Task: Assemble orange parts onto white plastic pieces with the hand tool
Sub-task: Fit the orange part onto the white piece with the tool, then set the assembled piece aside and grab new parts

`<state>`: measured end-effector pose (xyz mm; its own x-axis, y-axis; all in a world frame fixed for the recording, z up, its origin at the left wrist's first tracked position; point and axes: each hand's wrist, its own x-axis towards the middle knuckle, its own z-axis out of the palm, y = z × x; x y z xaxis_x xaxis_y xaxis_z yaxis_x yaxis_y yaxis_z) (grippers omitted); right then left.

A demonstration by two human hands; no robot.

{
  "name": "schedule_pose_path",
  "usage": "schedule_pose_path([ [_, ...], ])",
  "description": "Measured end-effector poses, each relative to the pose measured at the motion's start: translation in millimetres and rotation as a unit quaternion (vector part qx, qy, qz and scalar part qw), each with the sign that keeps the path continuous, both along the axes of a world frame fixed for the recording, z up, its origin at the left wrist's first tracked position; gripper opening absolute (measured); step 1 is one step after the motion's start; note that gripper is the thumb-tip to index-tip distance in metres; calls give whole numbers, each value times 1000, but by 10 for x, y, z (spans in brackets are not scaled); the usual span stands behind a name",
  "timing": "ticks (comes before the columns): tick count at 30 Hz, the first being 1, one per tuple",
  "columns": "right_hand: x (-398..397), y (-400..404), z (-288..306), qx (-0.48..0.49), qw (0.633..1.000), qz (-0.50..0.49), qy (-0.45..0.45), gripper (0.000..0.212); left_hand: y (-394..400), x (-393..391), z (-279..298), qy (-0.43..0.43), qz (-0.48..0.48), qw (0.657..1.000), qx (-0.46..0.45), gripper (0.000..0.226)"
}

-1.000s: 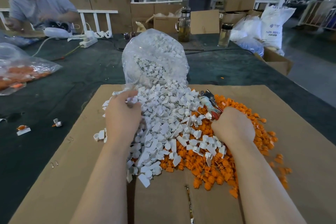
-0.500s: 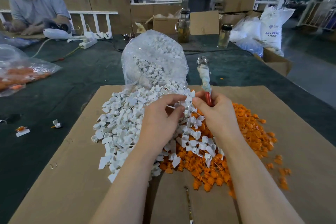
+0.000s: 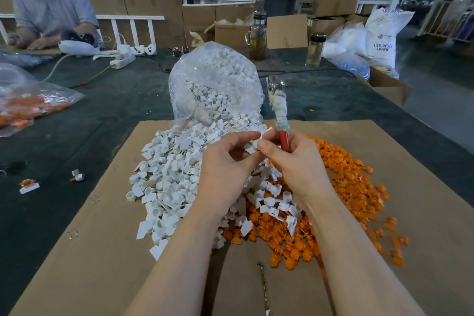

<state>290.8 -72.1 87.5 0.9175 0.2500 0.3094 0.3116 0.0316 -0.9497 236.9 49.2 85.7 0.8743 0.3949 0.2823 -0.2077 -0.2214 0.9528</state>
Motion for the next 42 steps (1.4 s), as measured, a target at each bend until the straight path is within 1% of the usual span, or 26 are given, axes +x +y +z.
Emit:
schedule_pose_path([
  [2,-4,17,-12,-2,1000,4,2,12,8,2,-7,3,1,1000,0,28],
  [7,-18,47,-31,-62,998,-18,-18,13,22,8,-26,15,8,999,30,33],
  [11,-9,51,-38,-96,994,-40,-42,16,45,8,-30,15,28,999,42,29],
  [15,18,51,-48,-78,995,-51,-39,17,42,3,-21,15,17,999,39,34],
  [18,22,43,-48,-50,997,-49,-26,14,35,0,-23,16,10,998,57,38],
  [21,7,40,-31,-12,999,-42,-17,9,39,-3,-20,16,13,999,41,34],
  [26,-11,19,-11,11,999,-25,-20,11,37,-5,-9,9,25,1000,8,30],
  [29,-4,19,-8,11,999,-19,-26,11,64,19,-45,-1,64,997,42,23],
  [31,-11,28,-12,13,999,-20,-32,12,65,20,-45,-4,92,993,68,29],
  [32,-13,35,-13,14,999,-21,-32,13,68,22,-40,-2,100,993,57,28],
  [33,-15,37,-15,14,999,-23,-33,14,71,21,-31,0,100,995,26,22],
  [35,-9,44,-20,9,999,-33,-40,16,72,19,-4,14,86,994,-67,11],
  [39,-5,51,-28,-6,997,-54,-56,21,35,22,26,16,85,983,-161,17],
  [42,-10,57,-36,-16,995,-68,-71,21,18,21,37,11,80,976,-204,19],
])
